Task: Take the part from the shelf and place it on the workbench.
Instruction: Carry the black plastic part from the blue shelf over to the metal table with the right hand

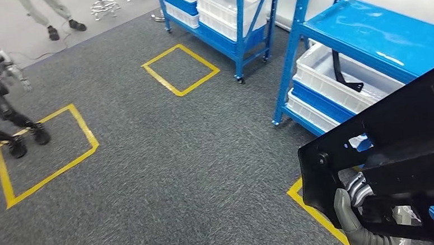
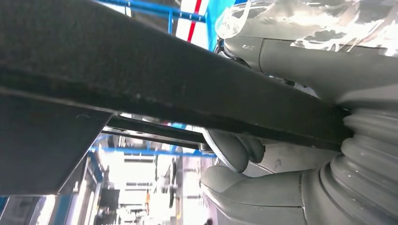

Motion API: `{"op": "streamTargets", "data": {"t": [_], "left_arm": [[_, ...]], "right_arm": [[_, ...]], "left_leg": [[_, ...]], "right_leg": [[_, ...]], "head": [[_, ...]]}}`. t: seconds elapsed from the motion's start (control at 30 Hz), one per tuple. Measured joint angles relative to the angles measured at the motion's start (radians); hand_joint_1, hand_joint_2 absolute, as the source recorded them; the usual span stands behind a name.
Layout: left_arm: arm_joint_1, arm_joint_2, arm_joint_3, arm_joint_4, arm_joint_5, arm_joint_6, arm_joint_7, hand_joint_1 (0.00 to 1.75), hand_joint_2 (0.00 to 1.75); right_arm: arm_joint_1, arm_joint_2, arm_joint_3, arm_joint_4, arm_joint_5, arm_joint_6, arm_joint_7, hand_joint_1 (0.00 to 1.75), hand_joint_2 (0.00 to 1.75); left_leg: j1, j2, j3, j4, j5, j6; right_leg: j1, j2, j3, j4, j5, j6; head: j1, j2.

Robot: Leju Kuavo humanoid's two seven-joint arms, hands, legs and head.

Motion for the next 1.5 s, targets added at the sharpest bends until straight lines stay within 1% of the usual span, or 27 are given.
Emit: {"op": "streamTargets", "data": {"t": [0.03,0.07,0.13,0.2,0.23,0.3,0.33,0.4,0.43,0.5,0.53,0.57,0.63,0.7,0.73,0.8,0.87,0.93,0.97,1.03,1.1,1.17,1.23,1.33,1.4,1.47,1.5], "left_arm": [[0.001,0.0,0.0,0.0,0.0,0.001,0.0,0.0,1.75],[0.002,0.0,0.0,0.0,0.0,0.001,0.0,0.0,1.75],[0.003,0.0,0.0,0.0,0.0,0.004,0.0,0.0,1.75],[0.0,0.001,0.0,0.0,0.0,0.009,-0.001,0.0,1.75],[-0.001,0.002,0.0,0.0,0.0,0.01,-0.002,0.0,1.75],[0.0,0.002,0.0,0.0,0.0,0.01,-0.003,0.0,1.75],[0.002,0.002,0.0,0.0,0.0,0.01,-0.003,0.0,1.75],[0.001,0.001,0.0,0.0,0.0,0.01,-0.003,0.0,1.75],[-0.001,0.001,0.0,0.0,0.0,0.01,-0.003,0.0,1.75],[-0.003,0.001,0.0,0.0,0.0,0.015,-0.002,0.0,1.75],[-0.001,0.001,0.0,0.0,0.0,0.017,-0.001,0.0,1.75],[0.0,0.001,0.0,0.0,0.0,0.02,0.0,0.0,1.75],[0.001,0.001,0.0,0.0,0.0,0.02,0.0,0.0,1.75],[-0.001,0.001,0.0,0.0,0.0,0.019,0.0,0.0,1.75],[-0.001,0.0,0.0,0.0,0.0,0.019,0.0,0.0,1.75],[0.001,0.001,0.0,0.0,-0.001,0.019,0.0,0.0,1.75],[0.004,0.0,0.0,0.0,-0.001,0.017,0.0,0.0,1.75],[0.002,-0.001,0.0,0.0,-0.001,0.017,0.0,0.0,1.75],[0.0,-0.001,0.0,0.0,-0.001,0.016,0.0,0.0,1.75],[-0.001,-0.001,0.0,0.0,-0.001,0.017,0.0,0.0,1.75],[0.002,-0.001,0.0,0.0,-0.001,0.016,0.0,0.0,1.75],[0.002,-0.001,0.0,0.0,-0.002,0.017,0.0,0.0,1.75],[-0.001,0.0,0.0,0.0,-0.002,0.016,-0.001,0.0,1.75],[0.001,0.0,0.0,0.0,-0.003,0.014,-0.002,0.0,1.75],[0.003,-0.002,0.0,0.0,-0.003,0.014,-0.002,0.0,1.75],[0.001,-0.003,0.0,0.0,-0.003,0.015,-0.003,0.0,1.75],[0.0,-0.003,0.0,0.0,-0.003,0.016,-0.003,0.0,1.75]], "right_arm": [[0.0,0.0,0.0,0.0,0.0,0.0,0.0,1.75,1.75],[0.0,0.0,0.0,0.0,0.0,0.0,0.0,1.75,1.75],[0.0,0.0,0.0,0.0,0.0,0.0,0.0,1.75,1.75],[0.0,0.0,-0.001,0.0,0.0,0.0,0.0,1.75,1.75],[-0.001,0.0,-0.001,-0.001,0.0,0.0,0.0,1.75,1.75],[-0.003,-0.001,-0.002,-0.001,0.0,0.0,0.0,1.75,1.75],[-0.003,-0.001,-0.003,-0.001,0.0,0.0,0.0,1.75,1.75],[-0.002,-0.001,-0.004,-0.002,0.001,0.0,0.0,1.75,1.75],[0.0,-0.001,-0.006,-0.002,0.001,0.0,0.0,1.75,1.75],[0.003,-0.001,-0.007,-0.003,0.003,0.0,0.001,1.75,1.75],[0.005,-0.001,-0.007,-0.003,0.004,-0.001,0.001,1.75,1.75],[0.005,-0.001,-0.007,-0.003,0.005,-0.001,0.001,1.75,1.75],[0.005,-0.001,-0.008,-0.003,0.007,-0.001,0.001,1.75,1.75],[0.006,-0.001,-0.008,-0.004,0.008,-0.001,0.001,1.75,1.75],[0.006,-0.001,-0.008,-0.005,0.008,-0.001,0.001,1.75,1.75],[0.005,-0.001,-0.008,-0.005,0.009,0.0,0.002,1.75,1.75],[0.003,-0.001,-0.009,-0.006,0.009,0.0,0.002,1.75,1.75],[0.004,-0.001,-0.011,-0.007,0.01,0.0,0.002,1.75,1.75],[0.005,-0.001,-0.011,-0.007,0.01,0.0,0.002,1.75,1.75],[0.005,0.0,-0.011,-0.007,0.01,0.0,0.002,1.75,1.75],[0.005,0.0,-0.012,-0.007,0.01,0.0,0.002,1.75,1.75],[0.005,0.0,-0.013,-0.007,0.011,0.001,0.003,1.75,1.75],[0.005,0.0,-0.014,-0.007,0.012,0.001,0.003,1.75,1.75],[0.003,0.0,-0.015,-0.008,0.013,0.001,0.004,1.75,1.75],[0.003,-0.001,-0.016,-0.009,0.014,0.001,0.004,1.75,1.75],[0.005,-0.003,-0.017,-0.01,0.015,0.001,0.005,1.75,1.75],[0.006,-0.004,-0.017,-0.011,0.016,0.0,0.005,1.75,1.75]], "left_leg": [[0.004,0.002,-0.009,0.013,0.006,-0.005],[0.008,0.007,0.005,-0.019,0.03,-0.008],[0.011,0.043,0.08,-0.166,0.097,-0.011],[0.007,0.079,0.133,-0.271,0.132,-0.001],[0.003,0.085,0.139,-0.287,0.133,0.007],[0.0,0.059,0.137,-0.29,0.133,0.024],[0.0,0.047,0.139,-0.293,0.134,0.03],[0.004,0.023,0.144,-0.298,0.137,0.043],[0.003,0.011,0.145,-0.298,0.137,0.047],[0.0,-0.015,0.146,-0.298,0.135,0.053],[-0.002,-0.029,0.148,-0.298,0.134,0.054],[-0.004,-0.043,0.151,-0.297,0.133,0.054],[-0.005,-0.071,0.156,-0.296,0.13,0.051],[-0.007,-0.096,0.152,-0.291,0.127,0.043],[-0.007,-0.107,0.148,-0.29,0.127,0.038],[-0.003,-0.128,0.142,-0.291,0.13,0.028],[-0.003,-0.097,0.126,-0.26,0.112,0.019],[-0.004,-0.031,0.074,-0.151,0.056,0.011],[-0.004,-0.011,0.038,-0.076,0.024,0.008],[-0.003,0.0,-0.011,0.02,-0.006,0.007],[-0.007,0.009,0.018,-0.036,0.032,0.016],[-0.02,0.05,0.1,-0.188,0.092,0.035],[-0.035,0.082,0.144,-0.277,0.118,0.052],[-0.036,0.058,0.149,-0.297,0.128,0.063],[-0.026,0.035,0.159,-0.313,0.139,0.07],[-0.02,0.011,0.163,-0.318,0.144,0.074],[-0.019,-0.001,0.162,-0.318,0.146,0.075]], "right_leg": [[-0.001,-0.013,0.002,0.0,-0.003,0.002],[-0.003,-0.025,0.006,0.0,-0.006,0.005],[-0.004,-0.048,0.018,0.0,-0.015,0.015],[0.0,-0.068,0.028,0.001,-0.027,0.028],[0.003,-0.078,0.033,0.0,-0.031,0.035],[0.0,-0.097,0.042,-0.004,-0.039,0.046],[-0.003,-0.088,0.044,0.003,-0.048,0.051],[-0.007,-0.035,0.014,0.082,-0.096,0.055],[-0.007,-0.003,-0.022,0.154,-0.13,0.054],[-0.005,0.02,-0.1,0.292,-0.174,0.052],[-0.004,0.023,-0.122,0.316,-0.168,0.051],[-0.004,0.025,-0.125,0.299,-0.142,0.049],[-0.005,0.055,-0.087,0.171,-0.054,0.043],[-0.008,0.102,-0.051,0.06,-0.002,0.037],[-0.007,0.115,-0.045,0.039,0.003,0.034],[-0.004,0.098,-0.043,0.035,0.003,0.026],[-0.002,0.07,-0.039,0.033,0.004,0.014],[0.001,0.042,-0.037,0.031,0.003,0.004],[0.004,0.028,-0.036,0.031,0.002,0.0],[0.009,-0.001,-0.035,0.031,-0.001,-0.003],[0.013,-0.027,-0.032,0.031,-0.004,-0.005],[0.018,-0.051,-0.025,0.032,-0.009,-0.003],[0.02,-0.073,-0.02,0.032,-0.014,0.003],[0.018,-0.093,-0.012,0.03,-0.02,0.015],[0.016,-0.049,-0.025,0.074,-0.052,0.023],[0.012,0.008,-0.082,0.199,-0.116,0.031],[0.01,0.019,-0.116,0.267,-0.142,0.034]], "head": [[0.0,0.0],[0.0,0.0],[0.0,0.0],[0.001,0.0],[0.003,0.0],[0.005,0.0],[0.006,0.0],[0.007,0.0],[0.009,0.0],[0.009,0.0],[0.009,0.0],[0.009,0.0],[0.009,0.0],[0.009,0.0],[0.009,0.0],[0.008,0.0],[0.006,0.0],[0.003,0.0],[0.001,0.0],[0.001,0.0],[0.001,0.0],[0.001,0.0],[0.001,0.0],[0.001,0.0],[0.003,0.0],[0.006,0.0],[0.007,0.0]]}}
